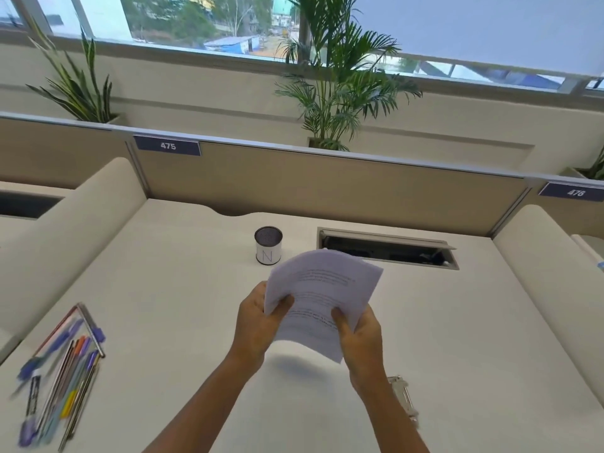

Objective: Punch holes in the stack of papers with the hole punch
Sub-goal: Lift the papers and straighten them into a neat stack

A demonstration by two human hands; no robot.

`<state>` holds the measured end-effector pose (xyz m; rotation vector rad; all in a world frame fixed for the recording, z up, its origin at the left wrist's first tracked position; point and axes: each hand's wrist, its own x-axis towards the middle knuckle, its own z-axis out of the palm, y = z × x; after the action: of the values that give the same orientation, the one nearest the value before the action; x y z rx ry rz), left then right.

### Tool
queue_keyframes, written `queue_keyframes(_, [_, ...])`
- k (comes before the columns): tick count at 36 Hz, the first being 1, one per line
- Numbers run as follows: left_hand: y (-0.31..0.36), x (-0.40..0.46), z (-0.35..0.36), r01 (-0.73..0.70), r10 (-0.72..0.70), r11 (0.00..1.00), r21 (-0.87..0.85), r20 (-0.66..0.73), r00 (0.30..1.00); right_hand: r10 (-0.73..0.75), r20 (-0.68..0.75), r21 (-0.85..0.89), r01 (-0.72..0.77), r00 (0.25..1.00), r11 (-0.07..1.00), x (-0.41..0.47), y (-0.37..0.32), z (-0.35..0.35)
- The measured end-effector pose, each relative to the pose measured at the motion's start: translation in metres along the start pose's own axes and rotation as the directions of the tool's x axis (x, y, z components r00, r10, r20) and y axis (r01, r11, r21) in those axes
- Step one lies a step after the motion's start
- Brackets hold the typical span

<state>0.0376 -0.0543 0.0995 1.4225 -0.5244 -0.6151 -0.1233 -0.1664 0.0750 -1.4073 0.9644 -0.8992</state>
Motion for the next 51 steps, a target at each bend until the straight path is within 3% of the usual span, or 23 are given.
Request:
queue_keyframes(7, [-0.044,-0.013,-0.017,0.150,-0.146,0.985,0.089,-0.051,0.988,0.072,0.011,-0.059,-0.071,0.997,0.996,-0.023,0.034,0.014])
queue_keyframes(13, [-0.044,-0.007,-0.020,0.126,-0.121,0.989,0.080,-0.059,0.991,0.041,0.003,-0.072,-0.040,0.999,0.997,-0.016,0.036,0.017])
queue_keyframes(20, [-0.059,-0.007,-0.031,0.187,-0.186,0.978,0.097,-0.019,0.982,0.162,0.075,-0.094,-0.154,0.984,0.984,-0.019,0.064,0.012])
queue_keyframes(28, [-0.040,-0.002,-0.047,0.236,-0.249,0.951,-0.200,-0.047,0.967,0.264,0.385,0.033,-0.300,0.884,0.954,0.011,0.053,-0.033])
queue_keyframes(31, [-0.038,-0.005,-0.043,0.213,-0.254,0.920,-0.328,-0.087,0.963,0.303,0.432,0.175,-0.409,0.850,0.896,0.013,0.050,-0.036])
queue_keyframes(36, [-0.040,-0.022,-0.020,0.218,-0.292,0.854,-0.473,-0.088,0.953,0.331,0.383,0.374,-0.472,0.863,0.798,-0.002,0.047,-0.011])
queue_keyframes(41, [-0.047,-0.031,-0.016,0.228,-0.321,0.828,-0.513,-0.100,0.942,0.366,0.240,0.330,-0.430,0.899,0.840,-0.009,0.049,0.001])
queue_keyframes(44, [-0.049,-0.021,-0.041,0.204,-0.314,0.830,-0.519,-0.133,0.940,0.359,0.189,0.197,-0.393,0.914,0.898,-0.003,0.040,-0.014])
queue_keyframes(47, [-0.044,-0.008,-0.077,0.174,-0.251,0.889,-0.424,-0.133,0.959,0.333,0.176,0.062,-0.348,0.926,0.935,0.008,0.031,-0.034])
queue_keyframes(51, [-0.033,0.000,-0.105,0.206,-0.203,0.954,-0.218,0.037,0.978,0.277,0.176,-0.019,-0.279,0.945,0.960,0.020,0.021,-0.049])
